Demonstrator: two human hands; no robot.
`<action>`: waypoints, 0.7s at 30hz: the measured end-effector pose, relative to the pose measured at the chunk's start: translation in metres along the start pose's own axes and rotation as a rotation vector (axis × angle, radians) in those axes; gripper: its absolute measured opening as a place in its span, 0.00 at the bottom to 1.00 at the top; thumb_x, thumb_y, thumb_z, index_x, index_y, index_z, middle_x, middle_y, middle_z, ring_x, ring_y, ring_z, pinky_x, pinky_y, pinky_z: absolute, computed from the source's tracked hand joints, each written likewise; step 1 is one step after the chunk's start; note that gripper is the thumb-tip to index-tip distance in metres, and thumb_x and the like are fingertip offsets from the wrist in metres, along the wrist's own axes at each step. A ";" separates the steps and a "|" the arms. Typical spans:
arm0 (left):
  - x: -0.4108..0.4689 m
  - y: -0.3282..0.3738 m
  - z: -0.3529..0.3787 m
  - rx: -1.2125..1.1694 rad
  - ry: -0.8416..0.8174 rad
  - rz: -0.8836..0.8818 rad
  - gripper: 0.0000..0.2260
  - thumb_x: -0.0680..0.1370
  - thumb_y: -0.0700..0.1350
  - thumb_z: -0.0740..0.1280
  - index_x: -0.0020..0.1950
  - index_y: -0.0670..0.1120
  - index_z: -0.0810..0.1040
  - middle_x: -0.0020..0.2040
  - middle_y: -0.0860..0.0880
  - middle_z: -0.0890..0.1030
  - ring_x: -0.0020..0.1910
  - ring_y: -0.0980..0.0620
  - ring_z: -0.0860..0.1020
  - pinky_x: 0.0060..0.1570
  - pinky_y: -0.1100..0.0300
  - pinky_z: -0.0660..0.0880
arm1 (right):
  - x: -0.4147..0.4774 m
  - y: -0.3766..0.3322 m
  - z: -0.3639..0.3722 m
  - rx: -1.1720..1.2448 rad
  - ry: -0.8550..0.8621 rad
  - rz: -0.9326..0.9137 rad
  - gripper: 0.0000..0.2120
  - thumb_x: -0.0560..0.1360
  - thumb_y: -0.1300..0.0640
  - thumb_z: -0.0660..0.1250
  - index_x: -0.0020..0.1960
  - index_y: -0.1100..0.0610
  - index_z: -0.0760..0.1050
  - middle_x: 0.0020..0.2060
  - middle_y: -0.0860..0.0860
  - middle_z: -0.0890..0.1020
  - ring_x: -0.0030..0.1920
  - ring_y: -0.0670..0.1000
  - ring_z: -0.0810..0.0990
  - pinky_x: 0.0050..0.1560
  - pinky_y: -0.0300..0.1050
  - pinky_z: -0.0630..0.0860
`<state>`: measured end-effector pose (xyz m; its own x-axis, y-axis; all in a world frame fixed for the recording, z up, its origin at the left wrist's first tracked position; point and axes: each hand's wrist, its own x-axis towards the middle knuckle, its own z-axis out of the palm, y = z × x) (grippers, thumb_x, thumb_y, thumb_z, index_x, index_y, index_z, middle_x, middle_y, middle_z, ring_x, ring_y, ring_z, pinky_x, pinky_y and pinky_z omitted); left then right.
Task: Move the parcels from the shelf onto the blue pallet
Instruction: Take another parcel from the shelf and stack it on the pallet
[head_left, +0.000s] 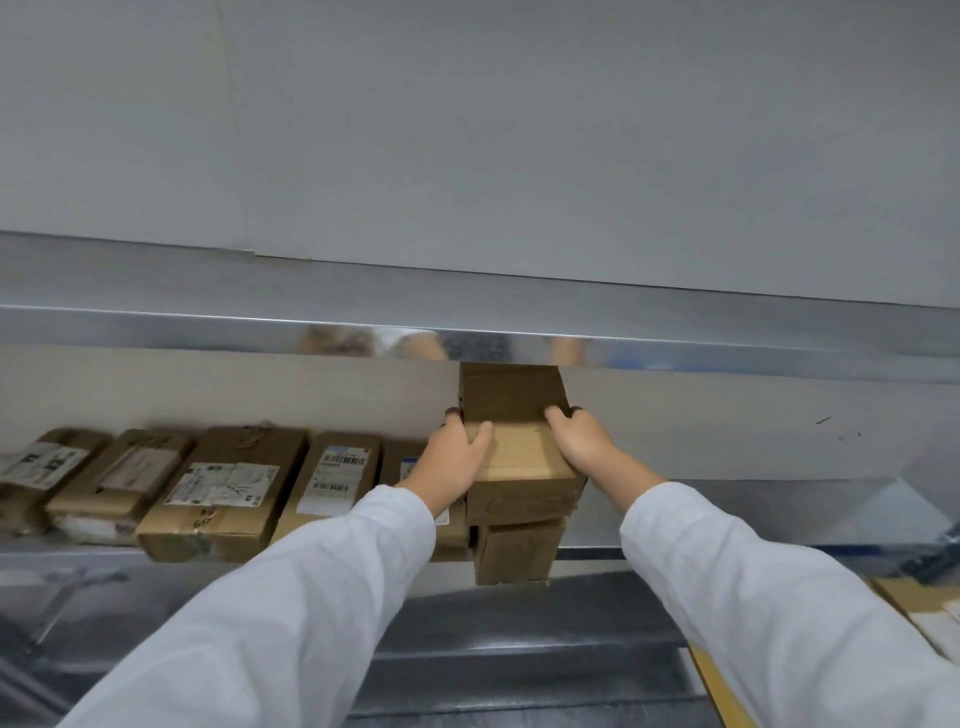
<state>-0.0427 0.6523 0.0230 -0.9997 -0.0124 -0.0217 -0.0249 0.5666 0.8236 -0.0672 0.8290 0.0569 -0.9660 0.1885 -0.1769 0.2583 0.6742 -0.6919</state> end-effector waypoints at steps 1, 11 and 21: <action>-0.009 0.004 -0.002 -0.005 0.013 0.014 0.21 0.82 0.56 0.58 0.67 0.43 0.66 0.57 0.44 0.77 0.52 0.49 0.75 0.49 0.56 0.69 | -0.008 0.000 -0.003 0.009 0.000 -0.015 0.24 0.81 0.47 0.53 0.65 0.65 0.71 0.63 0.63 0.75 0.62 0.62 0.73 0.55 0.47 0.67; -0.127 0.028 0.012 -0.078 0.081 0.003 0.17 0.81 0.55 0.60 0.63 0.46 0.65 0.55 0.50 0.74 0.52 0.51 0.72 0.49 0.56 0.68 | -0.113 0.042 -0.029 0.184 -0.115 -0.076 0.20 0.80 0.48 0.55 0.67 0.56 0.70 0.61 0.57 0.77 0.61 0.59 0.75 0.63 0.54 0.71; -0.259 0.032 0.038 -0.273 0.229 -0.037 0.18 0.80 0.52 0.66 0.66 0.49 0.65 0.50 0.58 0.74 0.52 0.56 0.74 0.42 0.67 0.70 | -0.211 0.097 -0.039 0.554 -0.221 0.007 0.14 0.82 0.46 0.47 0.60 0.50 0.67 0.53 0.52 0.77 0.51 0.54 0.76 0.48 0.51 0.74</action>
<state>0.2155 0.7055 0.0336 -0.9720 -0.2302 0.0480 -0.0295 0.3220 0.9463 0.1624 0.8826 0.0545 -0.9591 -0.0021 -0.2831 0.2776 0.1893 -0.9419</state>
